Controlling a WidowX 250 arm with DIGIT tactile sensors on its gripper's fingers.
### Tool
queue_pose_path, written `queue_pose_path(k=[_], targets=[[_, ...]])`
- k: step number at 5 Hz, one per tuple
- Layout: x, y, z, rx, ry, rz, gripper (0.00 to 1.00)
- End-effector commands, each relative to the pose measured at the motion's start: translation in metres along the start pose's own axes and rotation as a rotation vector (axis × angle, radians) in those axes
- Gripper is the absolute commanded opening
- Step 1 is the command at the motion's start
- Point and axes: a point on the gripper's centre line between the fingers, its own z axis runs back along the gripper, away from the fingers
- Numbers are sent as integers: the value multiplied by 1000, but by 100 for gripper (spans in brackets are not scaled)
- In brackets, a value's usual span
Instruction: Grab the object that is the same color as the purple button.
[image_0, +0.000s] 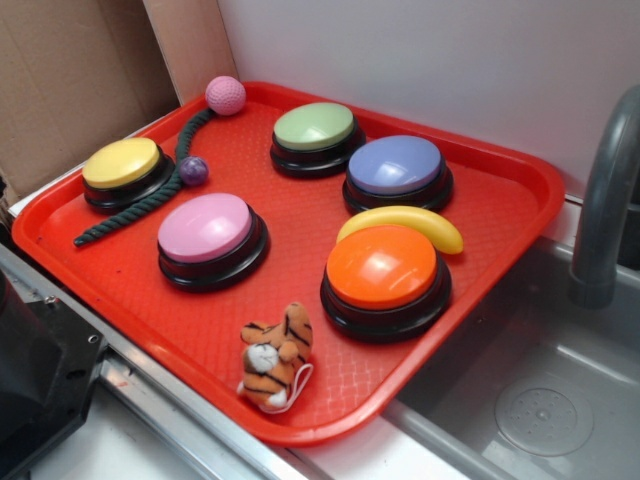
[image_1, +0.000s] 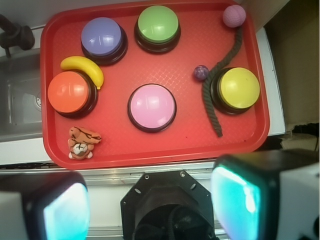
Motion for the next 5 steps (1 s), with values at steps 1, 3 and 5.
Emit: queue_pose_path(k=[1, 3, 5], targets=[[0, 0, 0, 0, 0, 0, 100], [32, 37, -38, 7, -66, 500, 100], [53, 82, -97, 74, -49, 998, 100]])
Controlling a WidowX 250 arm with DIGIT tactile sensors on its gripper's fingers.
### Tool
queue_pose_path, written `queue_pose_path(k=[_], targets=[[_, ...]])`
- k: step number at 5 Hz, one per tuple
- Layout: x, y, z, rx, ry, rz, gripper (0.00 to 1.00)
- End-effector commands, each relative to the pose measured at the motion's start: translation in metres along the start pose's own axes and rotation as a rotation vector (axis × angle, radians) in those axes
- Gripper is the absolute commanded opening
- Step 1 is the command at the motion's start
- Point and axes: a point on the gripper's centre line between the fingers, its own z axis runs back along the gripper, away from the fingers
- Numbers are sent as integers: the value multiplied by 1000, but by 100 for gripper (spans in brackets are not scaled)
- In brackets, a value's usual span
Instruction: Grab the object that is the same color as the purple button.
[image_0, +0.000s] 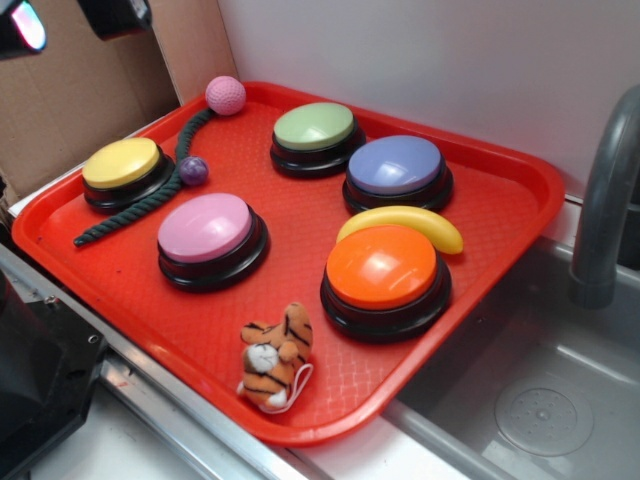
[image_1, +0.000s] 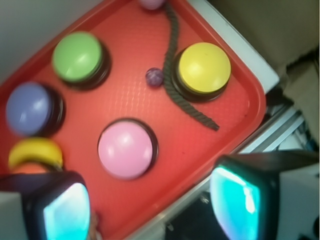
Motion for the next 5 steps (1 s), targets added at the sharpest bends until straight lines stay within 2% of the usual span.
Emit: queue_pose_path(k=[1, 2, 3, 4, 5], targets=[[38, 21, -61, 148, -40, 481, 100], [41, 34, -91, 88, 32, 742, 100], [51, 41, -116, 117, 60, 994, 100], [50, 37, -132, 125, 21, 1242, 100], [54, 27, -145, 74, 53, 1263, 100]])
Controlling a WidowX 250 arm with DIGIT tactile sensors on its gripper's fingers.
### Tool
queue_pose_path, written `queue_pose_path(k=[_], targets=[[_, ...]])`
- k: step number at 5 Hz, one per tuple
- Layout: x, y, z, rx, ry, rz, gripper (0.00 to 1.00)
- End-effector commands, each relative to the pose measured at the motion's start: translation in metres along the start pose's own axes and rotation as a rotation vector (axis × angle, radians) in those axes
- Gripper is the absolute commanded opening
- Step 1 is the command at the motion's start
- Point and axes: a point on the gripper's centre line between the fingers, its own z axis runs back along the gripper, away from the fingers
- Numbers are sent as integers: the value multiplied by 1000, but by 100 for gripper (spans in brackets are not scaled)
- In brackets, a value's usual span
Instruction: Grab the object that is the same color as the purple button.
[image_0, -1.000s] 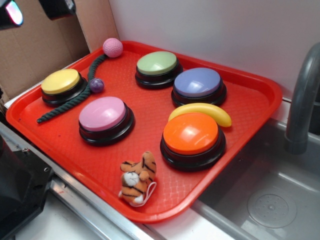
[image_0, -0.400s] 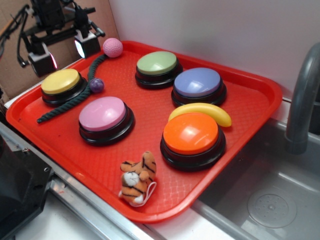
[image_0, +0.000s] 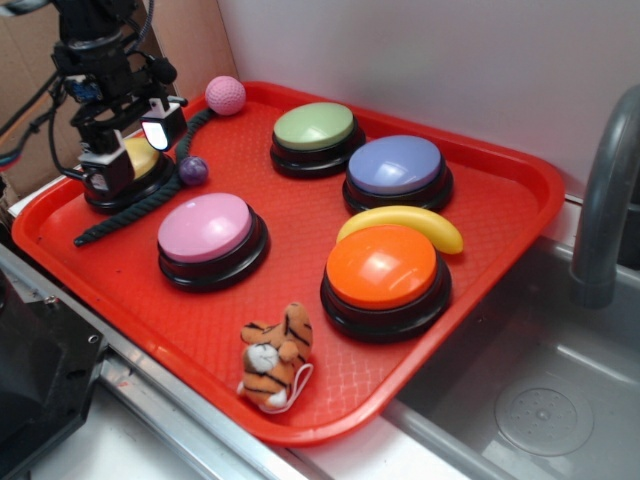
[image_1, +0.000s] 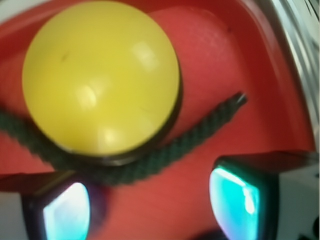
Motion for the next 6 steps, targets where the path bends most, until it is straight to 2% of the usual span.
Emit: queue_pose_path(k=[1, 2, 4, 5, 6], targets=[[-15, -3, -5, -69, 61, -1, 100], [-20, -13, -8, -82, 84, -16, 100], [-26, -24, -20, -77, 85, -51, 100], [-31, -29, -31, -60, 81, -113, 84], [-30, -29, -33, -77, 84, -150, 0]])
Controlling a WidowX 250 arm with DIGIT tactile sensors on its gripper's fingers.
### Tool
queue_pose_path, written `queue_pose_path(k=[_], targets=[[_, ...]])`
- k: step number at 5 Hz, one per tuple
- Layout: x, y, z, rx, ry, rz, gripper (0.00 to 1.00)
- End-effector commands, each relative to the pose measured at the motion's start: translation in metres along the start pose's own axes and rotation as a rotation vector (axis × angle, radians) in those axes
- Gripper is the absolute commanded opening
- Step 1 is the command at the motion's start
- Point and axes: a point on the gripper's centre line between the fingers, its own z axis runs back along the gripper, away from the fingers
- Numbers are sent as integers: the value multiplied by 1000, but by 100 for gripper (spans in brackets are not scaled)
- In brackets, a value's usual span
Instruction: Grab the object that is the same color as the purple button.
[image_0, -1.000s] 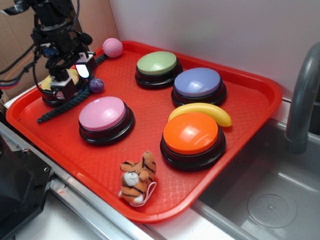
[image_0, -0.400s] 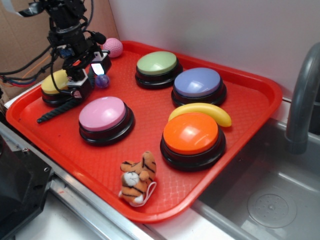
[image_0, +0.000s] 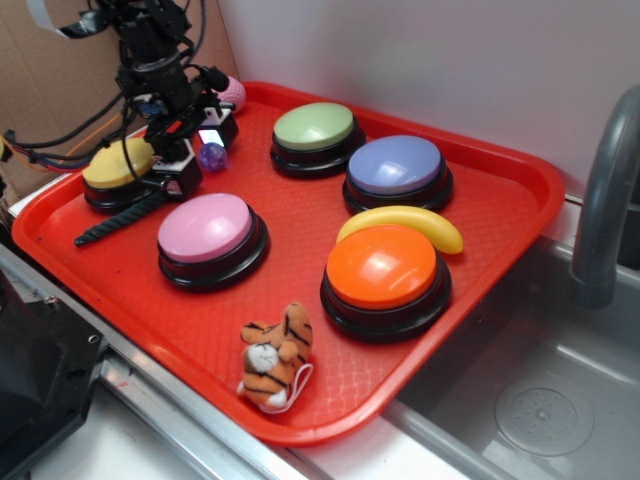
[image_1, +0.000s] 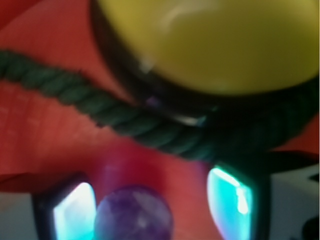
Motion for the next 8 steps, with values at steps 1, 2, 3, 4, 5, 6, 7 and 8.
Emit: queue_pose_path(k=[1, 2, 3, 4, 5, 6, 7, 8], targets=[[-3, 13, -1, -53, -40, -107, 0], [-4, 12, 0, -70, 0, -164, 0], [0, 17, 21, -62, -6, -359, 0], [1, 19, 53, -59, -21, -612, 0], [-7, 20, 89, -29, -23, -864, 0], [-23, 30, 129, -27, -25, -1115, 0], [-35, 43, 157, -26, 58, -1358, 0], [-49, 52, 179, 23, 24, -1612, 0]])
